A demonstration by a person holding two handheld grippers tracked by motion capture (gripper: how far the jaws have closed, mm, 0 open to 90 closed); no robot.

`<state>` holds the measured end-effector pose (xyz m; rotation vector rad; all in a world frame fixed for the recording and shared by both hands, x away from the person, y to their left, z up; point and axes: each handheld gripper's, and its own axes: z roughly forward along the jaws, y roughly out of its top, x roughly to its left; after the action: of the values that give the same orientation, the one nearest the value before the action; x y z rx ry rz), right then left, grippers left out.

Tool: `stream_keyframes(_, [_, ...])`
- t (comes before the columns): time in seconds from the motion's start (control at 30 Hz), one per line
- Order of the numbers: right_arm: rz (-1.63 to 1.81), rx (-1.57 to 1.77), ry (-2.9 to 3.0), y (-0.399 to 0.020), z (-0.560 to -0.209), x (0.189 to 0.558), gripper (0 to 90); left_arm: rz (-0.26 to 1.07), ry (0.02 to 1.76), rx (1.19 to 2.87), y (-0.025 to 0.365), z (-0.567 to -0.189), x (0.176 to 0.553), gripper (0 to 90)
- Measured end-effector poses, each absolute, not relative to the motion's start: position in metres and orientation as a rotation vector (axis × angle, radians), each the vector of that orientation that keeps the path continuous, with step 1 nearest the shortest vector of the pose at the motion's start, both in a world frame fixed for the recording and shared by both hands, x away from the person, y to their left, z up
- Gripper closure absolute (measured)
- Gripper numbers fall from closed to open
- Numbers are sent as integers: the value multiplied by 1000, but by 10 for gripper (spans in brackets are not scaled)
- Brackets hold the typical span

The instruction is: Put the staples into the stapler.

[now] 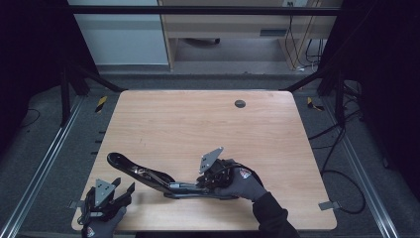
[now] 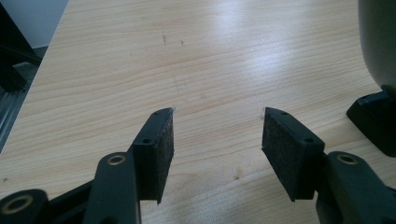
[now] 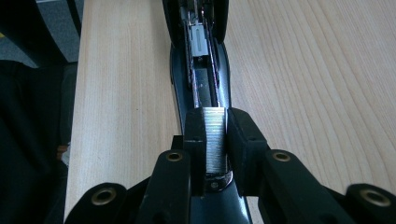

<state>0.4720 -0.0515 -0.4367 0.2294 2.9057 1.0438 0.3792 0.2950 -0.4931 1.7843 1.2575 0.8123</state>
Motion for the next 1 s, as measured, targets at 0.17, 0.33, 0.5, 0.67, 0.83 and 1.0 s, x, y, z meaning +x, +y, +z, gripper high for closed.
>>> stream_keyframes(0.17, [1029, 221, 2913, -50, -438, 472, 783, 813, 1257, 1787, 295, -493, 379, 433])
stream_keyframes(0.33, [1022, 210, 2914, -50, -440, 472, 783, 812, 1257, 1785, 295, -493, 379, 434])
stream_keyframes(0.5, [1026, 201, 2914, -50, -440, 473, 783, 813, 1257, 1788, 295, -493, 379, 434])
stream_keyframes(0.67, [1025, 214, 2914, -50, -440, 473, 782, 812, 1257, 1787, 295, -493, 379, 434])
stream_keyframes(0.83, [1029, 202, 2913, -50, -440, 473, 783, 812, 1257, 1788, 295, -493, 379, 434])
stream_keyframes(1.0, [1027, 191, 2911, -50, -440, 473, 782, 813, 1257, 1788, 295, -493, 379, 434])
